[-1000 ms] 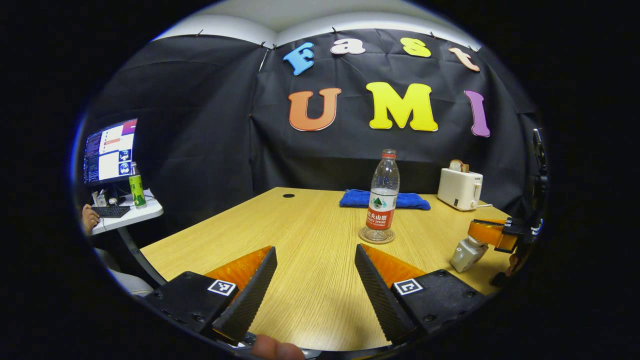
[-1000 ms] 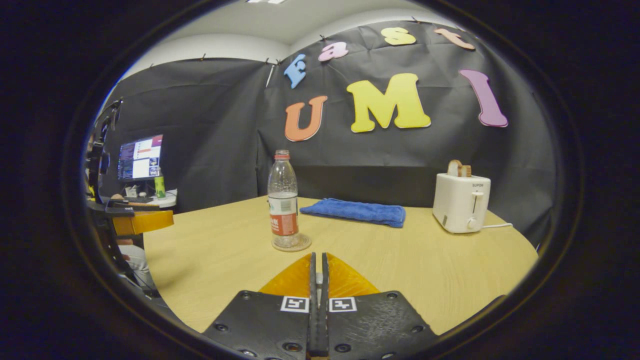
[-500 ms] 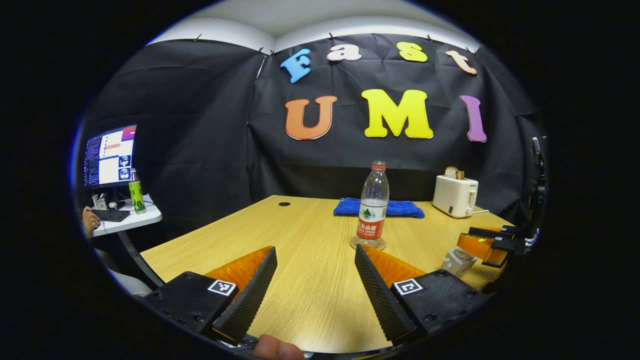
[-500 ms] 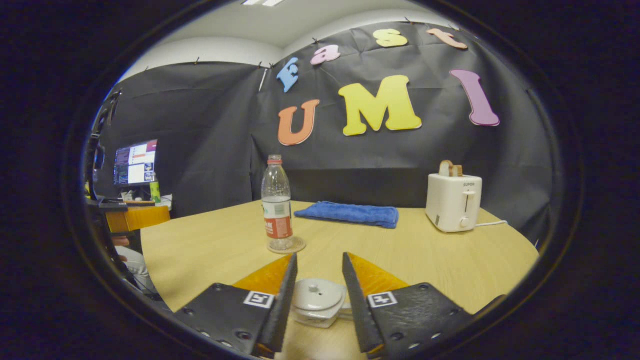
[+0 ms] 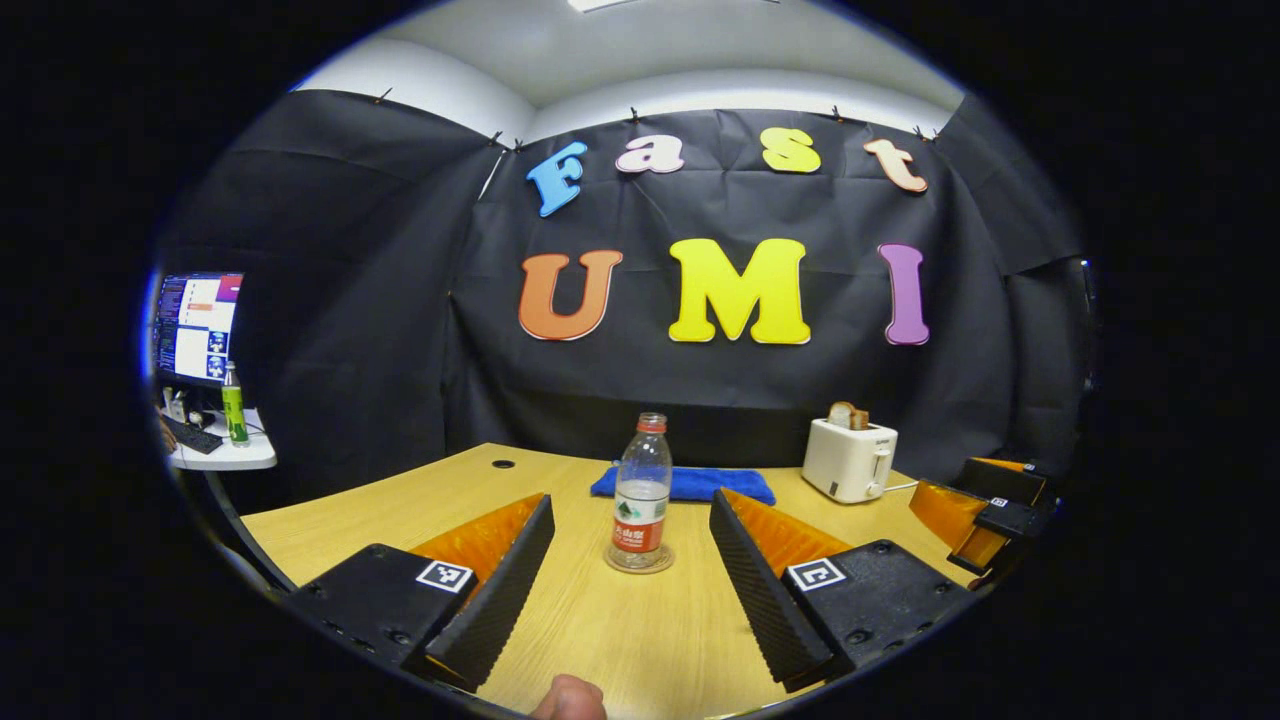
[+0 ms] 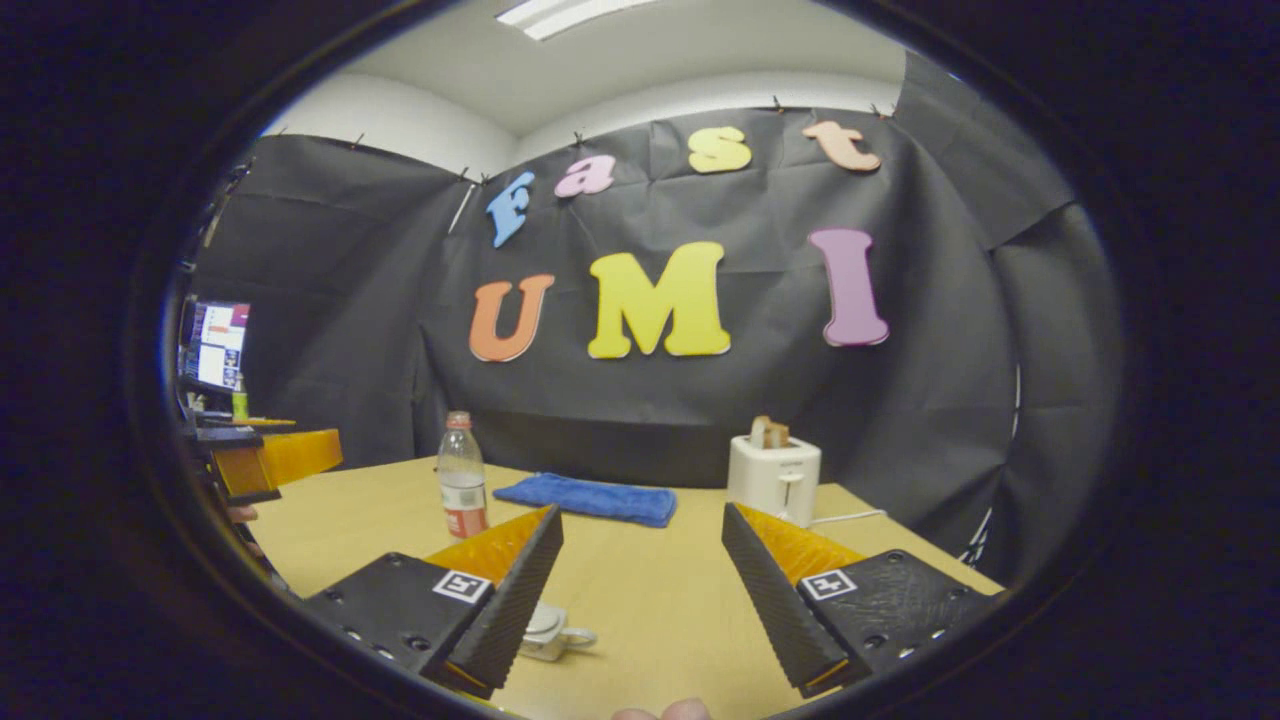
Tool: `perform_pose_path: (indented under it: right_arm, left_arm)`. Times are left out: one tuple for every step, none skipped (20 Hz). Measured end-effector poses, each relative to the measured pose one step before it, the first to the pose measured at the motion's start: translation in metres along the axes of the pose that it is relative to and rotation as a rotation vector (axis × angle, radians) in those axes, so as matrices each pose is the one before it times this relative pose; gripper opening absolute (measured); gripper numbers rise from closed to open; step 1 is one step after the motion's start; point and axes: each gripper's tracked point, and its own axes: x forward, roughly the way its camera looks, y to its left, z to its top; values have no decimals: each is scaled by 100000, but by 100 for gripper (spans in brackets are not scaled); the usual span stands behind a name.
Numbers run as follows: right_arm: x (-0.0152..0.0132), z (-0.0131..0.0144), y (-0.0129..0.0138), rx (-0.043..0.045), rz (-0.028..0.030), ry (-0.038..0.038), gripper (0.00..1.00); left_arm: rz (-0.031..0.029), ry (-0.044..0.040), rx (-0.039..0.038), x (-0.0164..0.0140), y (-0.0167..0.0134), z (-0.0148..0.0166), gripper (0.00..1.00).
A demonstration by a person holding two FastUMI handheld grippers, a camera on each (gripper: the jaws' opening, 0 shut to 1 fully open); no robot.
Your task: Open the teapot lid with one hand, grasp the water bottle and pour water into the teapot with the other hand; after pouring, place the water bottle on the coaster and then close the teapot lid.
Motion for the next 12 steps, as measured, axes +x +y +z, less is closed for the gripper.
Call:
perform_pose_path:
  right_arm:
    - [-672, 982, -733, -905, -2614, -1467, 96]
    - [-604, 681, -444, -888, -2170, -619, 96]
    - [-567, 526, -189, -463, -971, -648, 96]
    - [-467, 390, 35, -529, -530, -206, 93]
    - [-433, 244, -12, -421, -793, -211, 93]
    - [-338, 177, -16, -75, -577, -457, 93]
    - [-316, 33, -18, 122, -875, -126, 93]
    - [-295, -31, 52, 333, -546, -55, 96]
    - [-169, -160, -44, 237, -625, 289, 95]
    - [-145, -141, -42, -287, -468, 355, 96]
    - [-129, 51, -146, -825, -702, 343, 96]
    - [-75, 257, -194, -782, -918, -150, 95]
  left_arm:
    - [-2545, -999, 915, -129, -911, 224, 98]
    - [-1386, -1116, 1686, -101, -373, 277, 98]
    - [-205, -1585, 1886, -3, 141, 310, 98]
    - [626, -109, 1997, -167, 226, 68, 98]
    - [1576, -144, 1523, -287, 414, 111, 98]
    - [1039, -784, 997, -254, 393, 221, 98]
    - [-395, -602, 1078, -37, -145, 131, 98]
    - [-283, -407, 607, -46, -81, 71, 98]
    - [-411, -701, 378, -94, -113, 147, 98]
    - [-861, -559, 257, -5, -245, 183, 98]
    - [-563, -657, 230, 22, -151, 178, 98]
    - [-105, -989, 203, -65, -30, 209, 98]
